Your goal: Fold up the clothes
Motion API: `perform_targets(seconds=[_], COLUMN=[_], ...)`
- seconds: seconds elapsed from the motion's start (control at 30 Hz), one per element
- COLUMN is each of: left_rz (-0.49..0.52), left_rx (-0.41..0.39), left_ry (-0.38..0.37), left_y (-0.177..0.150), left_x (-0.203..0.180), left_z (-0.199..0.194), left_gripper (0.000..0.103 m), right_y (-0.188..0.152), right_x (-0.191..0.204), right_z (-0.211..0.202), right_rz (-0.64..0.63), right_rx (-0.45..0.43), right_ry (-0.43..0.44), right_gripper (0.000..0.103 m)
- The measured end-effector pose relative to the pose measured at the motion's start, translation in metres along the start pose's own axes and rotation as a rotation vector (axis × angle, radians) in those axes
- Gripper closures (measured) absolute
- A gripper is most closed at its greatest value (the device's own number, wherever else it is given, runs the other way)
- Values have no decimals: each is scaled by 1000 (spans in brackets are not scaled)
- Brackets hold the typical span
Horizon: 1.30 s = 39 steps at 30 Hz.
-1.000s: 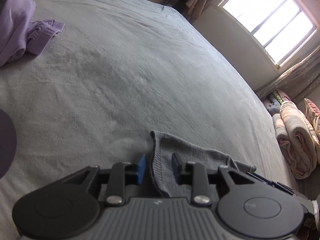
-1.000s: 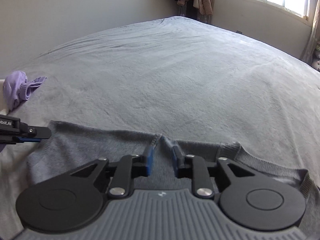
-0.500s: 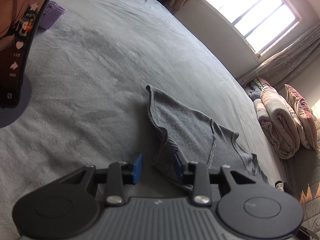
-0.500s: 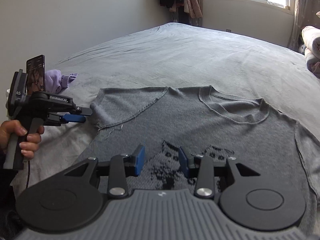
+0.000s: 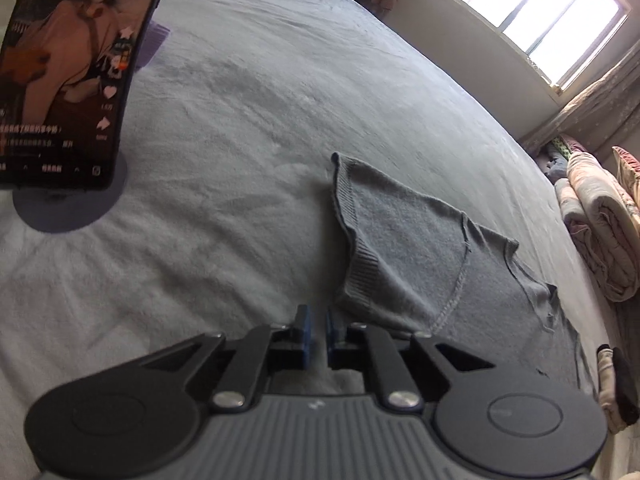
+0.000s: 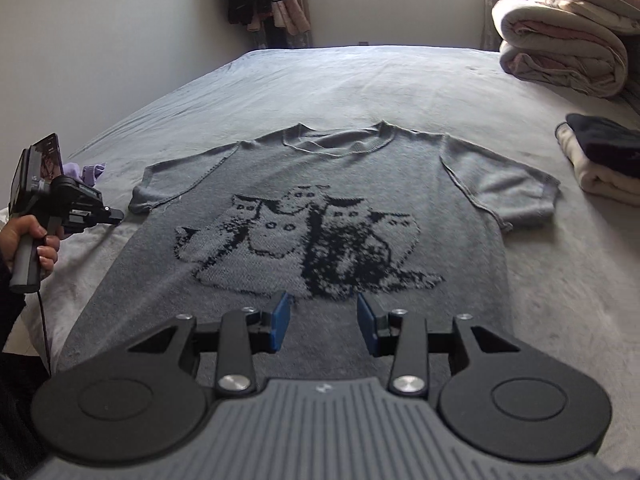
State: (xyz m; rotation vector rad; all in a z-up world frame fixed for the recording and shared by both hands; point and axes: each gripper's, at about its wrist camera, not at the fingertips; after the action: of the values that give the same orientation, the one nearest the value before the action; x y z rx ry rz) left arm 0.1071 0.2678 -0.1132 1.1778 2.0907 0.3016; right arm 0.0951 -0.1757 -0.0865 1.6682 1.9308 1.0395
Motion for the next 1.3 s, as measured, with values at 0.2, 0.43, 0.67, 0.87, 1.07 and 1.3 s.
perform_targets(seconds=[0.2, 0.43, 0.67, 0.87, 1.07, 1.3], left_rz=[69, 95, 91, 103, 88, 109], left_rx=[102, 164, 207, 237, 258, 276], left_ry=[-88, -193, -302, -364, -418, -444], left_y=[-41, -87, -121, -138, -146, -153], left_x=[-2, -1, 8, 13, 16, 9], left_z=[-25, -45, -61, -71, -72, -72], left_gripper=[83, 83, 86, 90, 91, 90], right_y=[-22, -42, -57, -71, -76, -83], right_x=[-11, 21, 93, 161, 203, 215], right_z=[-24, -29, -21, -7, 6, 21], right_rz=[64, 51, 0, -59, -95, -143], right_rx=[10, 28, 37, 59, 87, 88], right_ry=[-8, 43, 178, 308, 375, 313], right_gripper=[60, 60, 60, 60, 60, 72])
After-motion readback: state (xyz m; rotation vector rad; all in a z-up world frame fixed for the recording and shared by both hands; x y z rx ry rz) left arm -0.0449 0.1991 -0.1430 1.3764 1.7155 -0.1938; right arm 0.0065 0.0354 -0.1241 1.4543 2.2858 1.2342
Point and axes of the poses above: each gripper's, at about its wrist camera, not at the fingertips, and z roughly the way its jaws point, x to its left, y to its top
